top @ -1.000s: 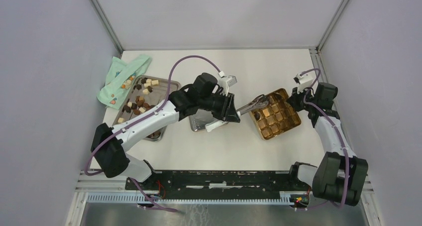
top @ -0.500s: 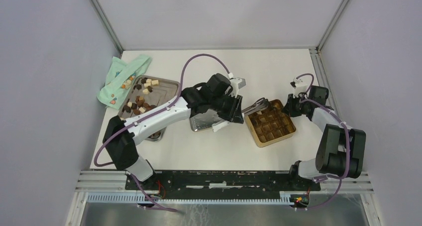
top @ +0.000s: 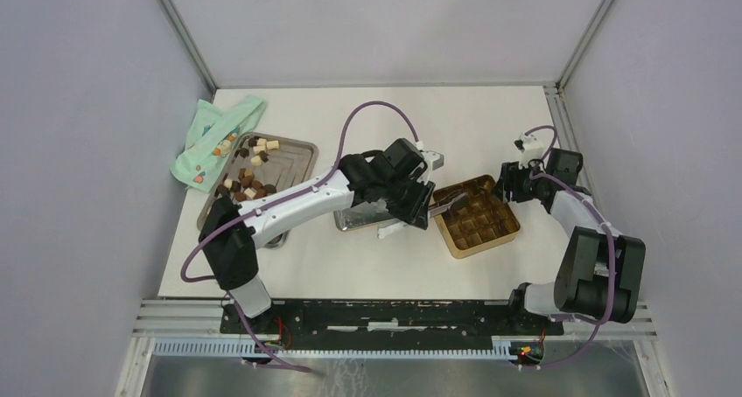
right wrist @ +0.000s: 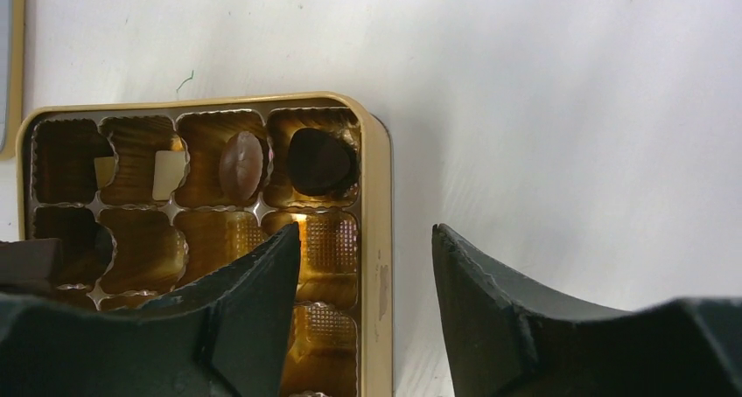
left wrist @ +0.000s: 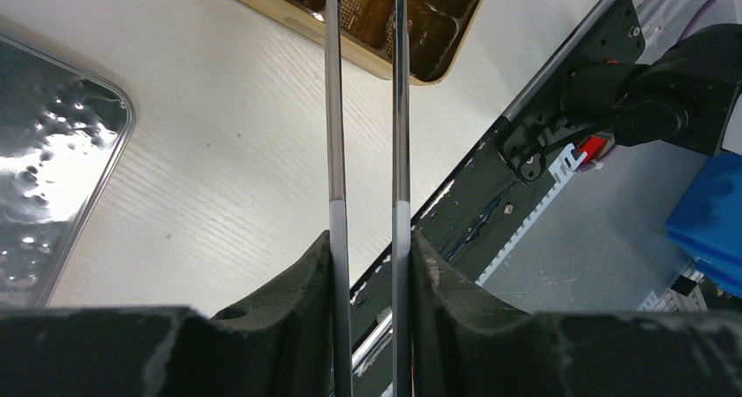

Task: Pack the chocolate
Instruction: Place the packing box at the center of the board, then place the fake chocolate in the packing box.

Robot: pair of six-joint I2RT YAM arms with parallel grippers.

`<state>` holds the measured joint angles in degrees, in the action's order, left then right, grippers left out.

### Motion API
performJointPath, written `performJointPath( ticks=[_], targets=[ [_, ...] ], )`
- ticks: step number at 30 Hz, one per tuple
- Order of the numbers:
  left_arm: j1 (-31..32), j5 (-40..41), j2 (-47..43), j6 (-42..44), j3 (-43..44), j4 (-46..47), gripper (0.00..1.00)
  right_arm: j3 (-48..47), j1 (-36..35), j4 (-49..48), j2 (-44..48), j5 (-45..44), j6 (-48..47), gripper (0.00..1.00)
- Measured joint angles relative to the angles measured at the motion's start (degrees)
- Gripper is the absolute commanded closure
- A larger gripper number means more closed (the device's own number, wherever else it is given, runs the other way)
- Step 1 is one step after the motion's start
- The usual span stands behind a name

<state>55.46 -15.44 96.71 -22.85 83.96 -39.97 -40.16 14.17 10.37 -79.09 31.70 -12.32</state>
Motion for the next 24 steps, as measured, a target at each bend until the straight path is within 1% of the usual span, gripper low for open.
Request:
performJointPath(
  ticks=[3, 6, 10, 13, 15, 19, 24],
  targets=[
    [0.31, 0.42, 0.68, 0.0, 0.79, -0.76, 0.98, 0.0, 0.63, -0.02, 1.29, 0.13, 0.0, 0.33],
    [0.44, 0.61, 1.77, 0.0, 1.75, -1.18, 0.97, 0.02, 1.14, -0.07, 2.49, 0.37, 0.0, 0.32],
    [0.57, 1.22, 3.5, 0.0, 3.06, -1.79, 0.92, 0.33, 1.57, -0.55, 3.56, 0.74, 0.0, 0.32],
    [0.61, 1.73, 4.44, 0.0, 3.72, -2.12, 0.87, 0.72, 1.9, -0.59, 3.82, 0.87, 0.0, 0.32],
    [0.61, 1.86, 4.9, 0.0, 4.09, -2.47, 0.8, 0.98, 2.14, -0.68, 3.96, 0.94, 0.0, 0.32],
    [0.66, 2.03, 5.16, 0.0, 4.61, -3.58, 0.71, 1.31, 2.51, -0.87, 4.17, 1.38, 0.02, 0.31],
    [0.81, 2.58, 5.25, 0.0, 5.25, -4.26, 0.62, 1.64, 2.89, -0.9, 4.44, 1.9, 0.04, 0.31]
  ],
)
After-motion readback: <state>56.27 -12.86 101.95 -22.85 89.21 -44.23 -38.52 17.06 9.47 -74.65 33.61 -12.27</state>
